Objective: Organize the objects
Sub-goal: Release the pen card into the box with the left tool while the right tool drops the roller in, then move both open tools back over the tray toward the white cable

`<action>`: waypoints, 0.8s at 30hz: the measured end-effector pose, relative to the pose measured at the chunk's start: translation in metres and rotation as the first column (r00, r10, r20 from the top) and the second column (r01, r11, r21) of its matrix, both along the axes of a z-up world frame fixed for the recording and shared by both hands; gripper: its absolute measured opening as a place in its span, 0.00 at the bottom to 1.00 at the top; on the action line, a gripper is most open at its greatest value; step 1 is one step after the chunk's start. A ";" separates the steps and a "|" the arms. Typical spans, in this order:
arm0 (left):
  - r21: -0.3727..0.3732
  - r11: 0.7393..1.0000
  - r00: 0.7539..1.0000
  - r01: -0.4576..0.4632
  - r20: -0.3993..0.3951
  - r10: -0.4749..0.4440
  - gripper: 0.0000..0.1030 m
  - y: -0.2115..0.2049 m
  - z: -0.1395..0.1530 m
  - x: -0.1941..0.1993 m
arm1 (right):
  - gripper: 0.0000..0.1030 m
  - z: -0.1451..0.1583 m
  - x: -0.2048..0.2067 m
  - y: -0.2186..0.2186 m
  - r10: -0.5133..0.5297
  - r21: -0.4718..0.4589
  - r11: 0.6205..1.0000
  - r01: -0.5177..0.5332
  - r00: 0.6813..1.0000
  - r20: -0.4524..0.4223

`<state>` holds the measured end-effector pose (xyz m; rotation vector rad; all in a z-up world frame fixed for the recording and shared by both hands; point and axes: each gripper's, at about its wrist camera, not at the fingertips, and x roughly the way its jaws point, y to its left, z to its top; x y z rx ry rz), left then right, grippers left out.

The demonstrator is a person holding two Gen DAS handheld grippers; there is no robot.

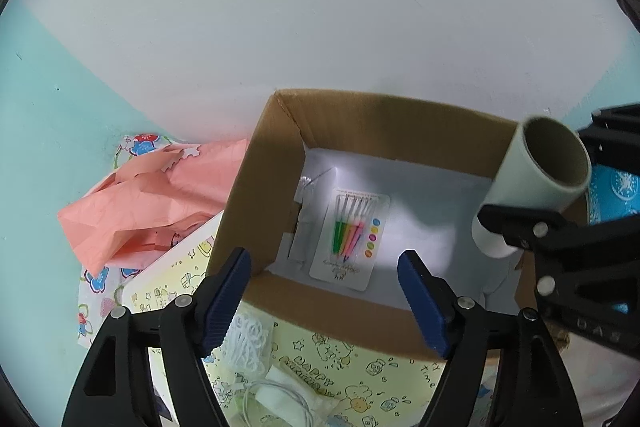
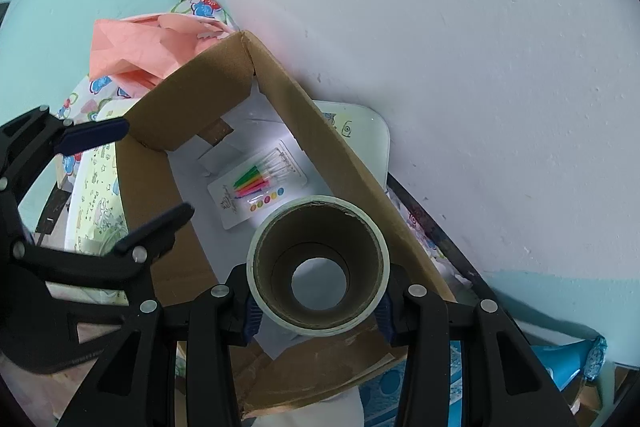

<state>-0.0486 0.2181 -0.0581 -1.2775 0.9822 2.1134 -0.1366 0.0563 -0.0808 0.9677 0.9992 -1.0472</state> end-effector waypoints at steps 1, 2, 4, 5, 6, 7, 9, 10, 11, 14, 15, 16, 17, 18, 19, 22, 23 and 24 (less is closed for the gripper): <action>-0.001 1.000 1.000 0.000 0.001 0.000 0.77 -0.001 -0.001 0.000 | 0.47 -0.001 0.001 0.000 0.002 0.004 1.000 -0.002 1.000 0.001; -0.002 1.000 1.000 0.000 0.004 0.000 0.78 -0.002 -0.001 0.001 | 0.48 -0.001 0.003 -0.001 0.003 0.012 1.000 -0.003 1.000 0.001; 0.000 1.000 1.000 0.000 0.006 0.000 0.80 -0.005 0.000 0.004 | 0.56 -0.001 0.005 -0.002 0.003 0.029 1.000 -0.003 1.000 0.000; -0.004 1.000 1.000 -0.001 0.001 0.001 0.80 -0.007 0.000 0.004 | 0.64 -0.001 0.006 -0.002 0.003 0.030 1.000 -0.003 1.000 -0.005; -0.007 1.000 1.000 -0.003 -0.005 0.003 0.80 -0.008 0.001 0.005 | 0.71 0.000 0.007 -0.003 -0.001 0.026 1.000 0.001 1.000 -0.013; -0.009 1.000 1.000 -0.007 -0.010 0.007 0.81 -0.008 0.002 0.007 | 0.73 0.002 0.008 -0.003 -0.003 0.015 1.000 0.004 1.000 -0.027; 0.001 1.000 1.000 -0.013 -0.004 0.013 0.83 -0.012 0.005 0.007 | 0.76 0.005 0.010 -0.002 -0.005 0.008 1.000 0.006 0.999 -0.037; 0.014 1.000 1.000 -0.023 0.006 0.022 0.85 -0.016 0.007 0.006 | 0.77 0.006 0.010 -0.002 -0.011 0.016 1.000 0.011 1.000 -0.028; 0.021 0.999 0.999 -0.031 0.007 0.031 0.88 -0.018 0.008 0.006 | 0.79 0.006 0.010 -0.002 -0.018 0.021 1.000 0.019 0.999 -0.027; 0.046 0.997 0.998 -0.054 -0.004 0.055 0.90 -0.028 0.015 0.008 | 0.82 0.011 0.012 0.002 -0.029 0.014 0.999 0.030 0.999 -0.034; 0.055 0.997 0.998 -0.057 -0.002 0.057 0.91 -0.032 0.018 0.010 | 0.83 0.013 0.013 0.004 -0.029 0.012 1.000 0.029 0.999 -0.035; 0.059 0.997 0.998 -0.058 0.003 0.058 0.92 -0.035 0.019 0.010 | 0.83 0.015 0.016 0.006 -0.025 0.012 1.000 0.026 0.999 -0.035; 0.063 0.996 0.998 -0.060 0.011 0.060 0.93 -0.038 0.021 0.012 | 0.84 0.016 0.018 0.009 -0.020 0.011 1.000 0.020 0.999 -0.035; 0.063 0.996 0.998 -0.062 0.014 0.061 0.93 -0.042 0.023 0.014 | 0.84 0.019 0.020 0.012 -0.012 0.008 1.000 0.012 0.999 -0.037; 0.061 0.996 0.998 -0.064 0.011 0.064 0.93 -0.045 0.024 0.015 | 0.84 0.021 0.024 0.015 -0.003 0.002 1.000 0.003 0.999 -0.042; 0.055 0.996 0.997 -0.076 -0.006 0.077 0.93 -0.056 0.027 0.021 | 0.84 0.029 0.032 0.024 0.020 -0.011 1.000 -0.021 0.999 -0.050; 0.057 0.995 0.997 -0.081 -0.004 0.082 0.93 -0.060 0.028 0.023 | 0.85 0.031 0.035 0.027 0.023 -0.013 1.000 -0.023 0.999 -0.048; 0.061 0.994 0.996 -0.087 -0.002 0.087 0.93 -0.065 0.029 0.025 | 0.85 0.032 0.037 0.029 0.026 -0.014 1.000 -0.026 0.999 -0.045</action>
